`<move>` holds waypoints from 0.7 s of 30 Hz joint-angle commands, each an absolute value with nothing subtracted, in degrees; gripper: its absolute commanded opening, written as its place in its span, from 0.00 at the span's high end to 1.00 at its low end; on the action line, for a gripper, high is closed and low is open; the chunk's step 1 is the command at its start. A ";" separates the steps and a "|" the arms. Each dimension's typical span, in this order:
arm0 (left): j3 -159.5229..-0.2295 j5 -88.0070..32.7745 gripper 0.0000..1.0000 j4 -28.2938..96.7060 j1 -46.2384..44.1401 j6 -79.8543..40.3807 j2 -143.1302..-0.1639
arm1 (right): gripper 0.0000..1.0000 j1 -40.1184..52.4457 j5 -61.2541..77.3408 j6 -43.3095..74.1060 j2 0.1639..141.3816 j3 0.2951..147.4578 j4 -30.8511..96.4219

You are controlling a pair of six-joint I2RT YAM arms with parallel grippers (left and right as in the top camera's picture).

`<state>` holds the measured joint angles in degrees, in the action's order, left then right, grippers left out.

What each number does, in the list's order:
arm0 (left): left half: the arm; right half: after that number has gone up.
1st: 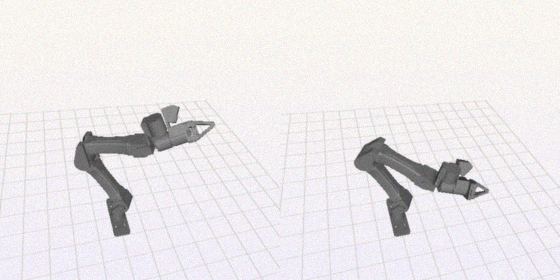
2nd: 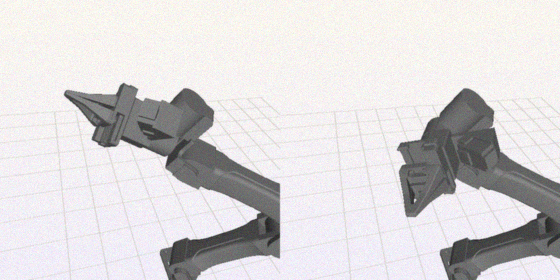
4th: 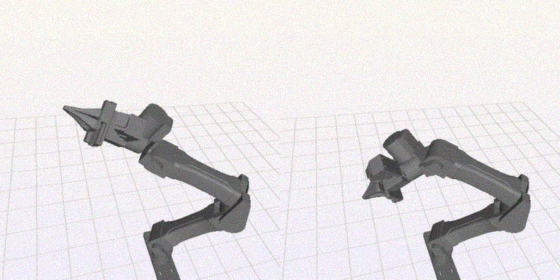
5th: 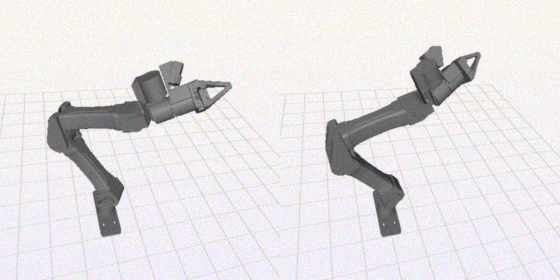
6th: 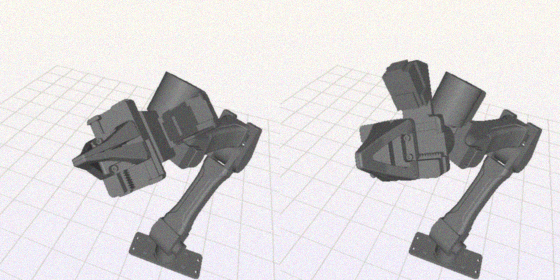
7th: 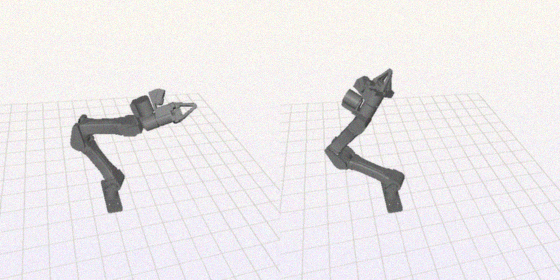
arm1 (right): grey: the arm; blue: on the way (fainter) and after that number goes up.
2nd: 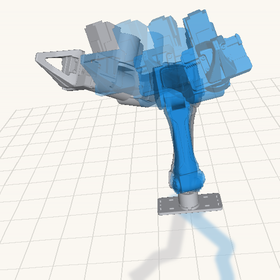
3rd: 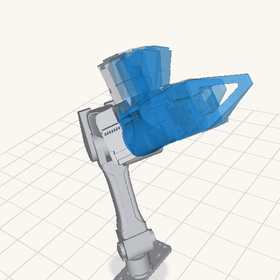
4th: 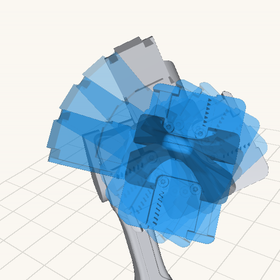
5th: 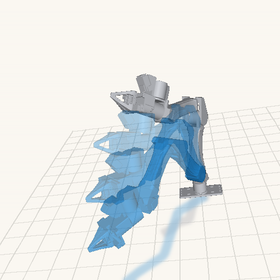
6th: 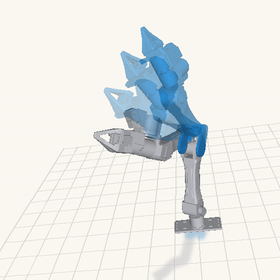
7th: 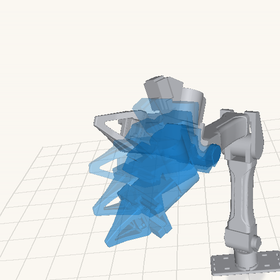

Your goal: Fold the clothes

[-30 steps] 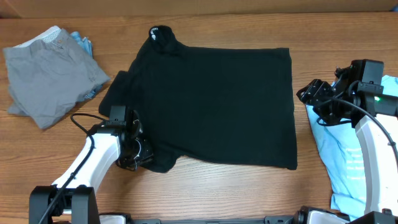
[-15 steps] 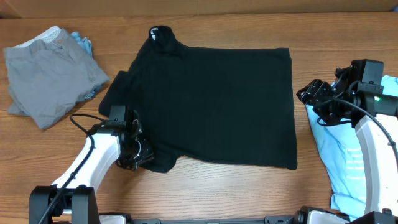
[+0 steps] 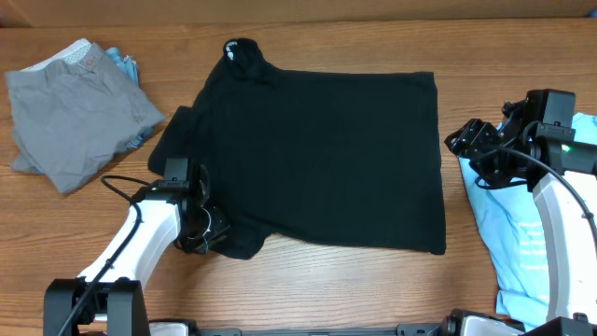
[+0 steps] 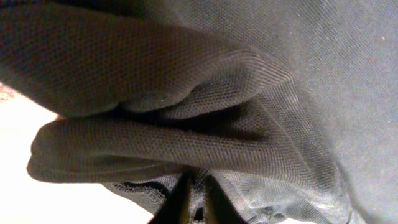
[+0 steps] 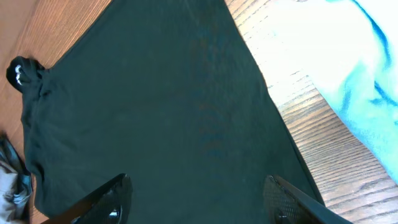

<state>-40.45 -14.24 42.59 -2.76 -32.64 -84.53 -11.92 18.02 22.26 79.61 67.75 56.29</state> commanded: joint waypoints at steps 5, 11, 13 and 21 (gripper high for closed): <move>-40.23 -13.56 0.96 43.66 -3.03 -33.71 -84.09 | 0.29 -11.79 18.09 22.26 79.31 68.64 56.10; -41.52 -14.61 0.96 49.89 -3.03 -31.22 -84.07 | 0.29 -11.79 18.09 22.24 79.31 68.64 56.12; -42.74 -15.92 0.96 52.45 -3.03 -29.65 -83.92 | 0.29 -11.79 18.06 22.24 79.31 68.64 56.12; -45.84 -15.33 0.96 57.32 -3.03 -25.65 -82.39 | 0.29 -11.79 18.06 22.26 79.31 68.64 56.05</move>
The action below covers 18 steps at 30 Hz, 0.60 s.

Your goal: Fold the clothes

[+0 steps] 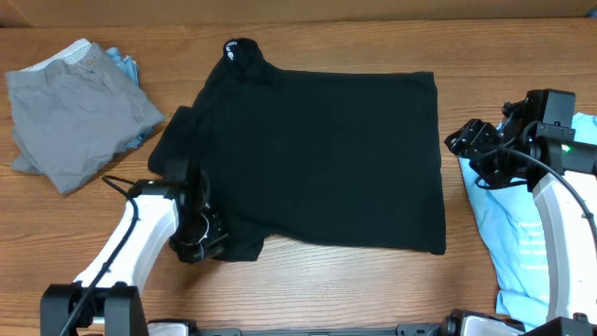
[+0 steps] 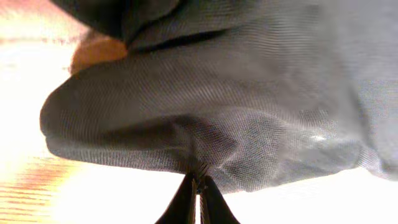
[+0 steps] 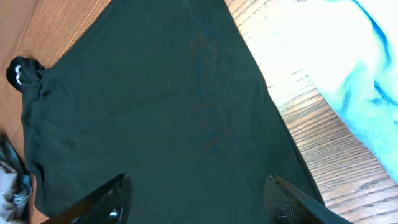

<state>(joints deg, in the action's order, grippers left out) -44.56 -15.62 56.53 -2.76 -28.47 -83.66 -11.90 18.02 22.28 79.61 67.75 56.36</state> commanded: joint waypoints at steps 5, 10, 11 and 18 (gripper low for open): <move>-45.63 -13.08 0.96 58.92 -3.05 -24.77 -82.39 | 0.29 -11.79 18.06 22.26 79.31 68.64 55.99; -45.58 -14.83 0.96 60.36 -3.11 -24.77 -82.39 | 0.28 -11.79 18.06 22.26 79.31 68.64 55.90; -45.54 -14.15 0.96 60.69 -3.16 -24.77 -82.39 | 0.29 -11.79 18.06 22.26 79.31 68.64 55.90; -45.47 -12.36 0.57 62.19 -3.11 -24.77 -82.39 | 0.29 -11.79 18.06 22.26 79.31 68.64 55.90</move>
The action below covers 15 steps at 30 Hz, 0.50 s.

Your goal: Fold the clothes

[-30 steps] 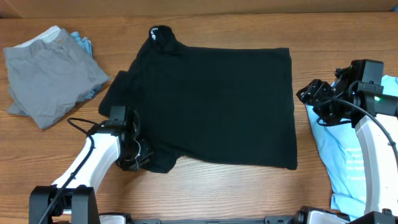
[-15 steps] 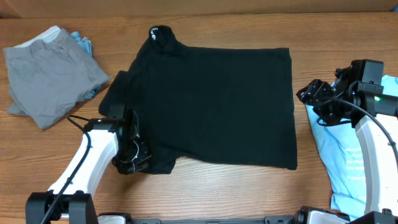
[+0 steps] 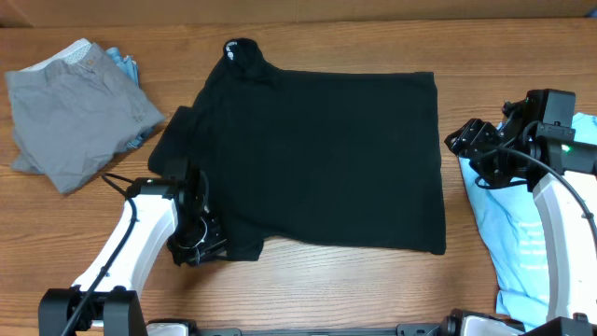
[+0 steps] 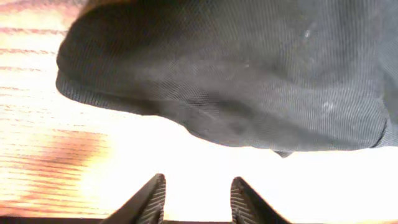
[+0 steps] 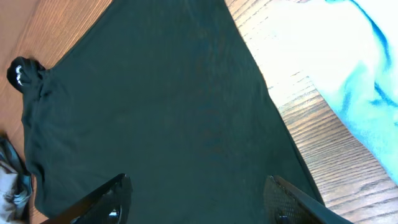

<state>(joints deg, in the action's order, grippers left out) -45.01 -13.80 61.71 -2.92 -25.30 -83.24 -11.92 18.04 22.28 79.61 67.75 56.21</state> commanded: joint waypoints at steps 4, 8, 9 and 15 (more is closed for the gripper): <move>-45.50 -9.65 0.34 63.51 -1.74 -24.91 -82.39 | 0.28 -11.79 18.06 22.24 79.31 68.64 55.90; -45.50 -9.19 0.38 63.75 2.98 -25.21 -82.39 | 0.28 -11.79 18.04 22.04 79.31 68.64 55.94; -45.50 -8.25 0.41 63.81 4.60 -24.88 -82.39 | 0.28 -11.79 18.04 22.04 79.31 68.64 55.94; -45.50 -6.13 0.64 60.77 11.46 -22.17 -82.39 | 0.28 -11.79 18.04 22.04 79.31 68.64 55.90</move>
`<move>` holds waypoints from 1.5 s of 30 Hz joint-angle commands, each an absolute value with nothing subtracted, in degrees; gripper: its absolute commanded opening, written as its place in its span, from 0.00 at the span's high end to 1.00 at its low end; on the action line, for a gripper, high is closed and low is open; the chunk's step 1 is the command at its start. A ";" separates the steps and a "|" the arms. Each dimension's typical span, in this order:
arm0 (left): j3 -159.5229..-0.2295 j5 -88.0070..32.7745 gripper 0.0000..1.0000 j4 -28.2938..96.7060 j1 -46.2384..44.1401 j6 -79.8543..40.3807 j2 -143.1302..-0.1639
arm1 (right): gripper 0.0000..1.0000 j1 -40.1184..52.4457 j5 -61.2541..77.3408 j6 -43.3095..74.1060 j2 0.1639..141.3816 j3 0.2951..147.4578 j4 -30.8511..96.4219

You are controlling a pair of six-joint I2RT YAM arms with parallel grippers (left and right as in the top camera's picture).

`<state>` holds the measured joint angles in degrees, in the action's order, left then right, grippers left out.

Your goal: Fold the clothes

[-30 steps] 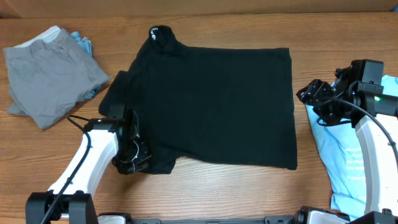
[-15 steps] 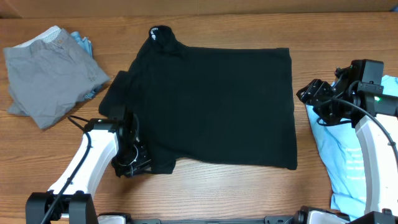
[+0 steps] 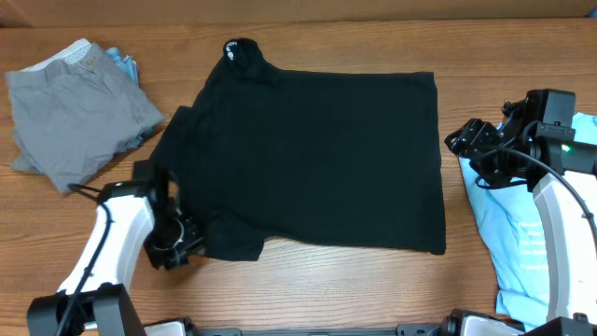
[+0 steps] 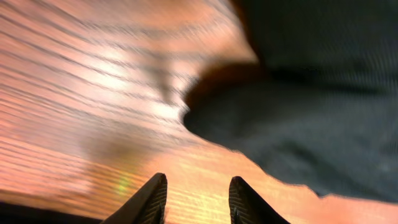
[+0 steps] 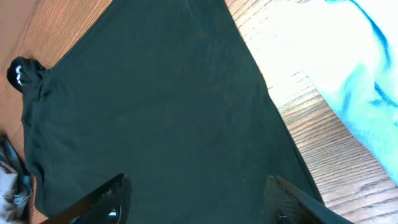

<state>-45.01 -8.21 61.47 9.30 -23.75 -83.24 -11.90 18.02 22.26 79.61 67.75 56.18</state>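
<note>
A black T-shirt (image 3: 317,154) lies spread flat on the wooden table (image 3: 326,289), collar at the far left. Its near left sleeve (image 3: 233,245) lies on the wood. My left gripper (image 3: 175,250) stands open just left of that sleeve, low over bare wood. In the left wrist view the left gripper (image 4: 196,202) holds nothing, and the shirt's edge (image 4: 311,124) lies ahead to the right. My right gripper (image 3: 464,142) hangs wide open beside the shirt's right edge. In its own view the right gripper (image 5: 196,202) looks down on the shirt (image 5: 161,106).
A grey garment (image 3: 75,107) lies bunched at the far left with a bit of blue cloth behind it. A light blue garment (image 3: 522,224) lies on the right under the right arm; the light blue garment (image 5: 354,68) also shows in the right wrist view.
My left gripper, open then at the sleeve's edge, has moved left and now stands over bare wood, apart from the shirt. The right arm has not moved.
My left gripper was shut on the bunched near left sleeve. Then it still held the cloth a little further left. Then it was open with the sleeve lying on the table, and now it is off to the left. The right gripper stayed open throughout.
</note>
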 commanded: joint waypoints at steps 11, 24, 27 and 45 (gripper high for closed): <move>-43.94 -6.70 0.42 53.25 11.86 -17.67 -82.41 | 0.28 -11.79 17.41 22.06 79.31 68.64 55.88; -39.86 -9.80 0.50 50.30 11.88 -13.28 -82.43 | 0.27 -11.79 17.41 22.06 79.31 68.64 55.83; -39.46 -10.52 0.52 49.17 11.88 -13.26 -82.43 | 0.27 -11.79 17.41 22.06 79.31 68.64 55.86; -39.46 -12.97 0.87 48.82 11.88 -13.26 -82.43 | 0.23 -11.79 17.43 22.06 79.31 68.64 55.96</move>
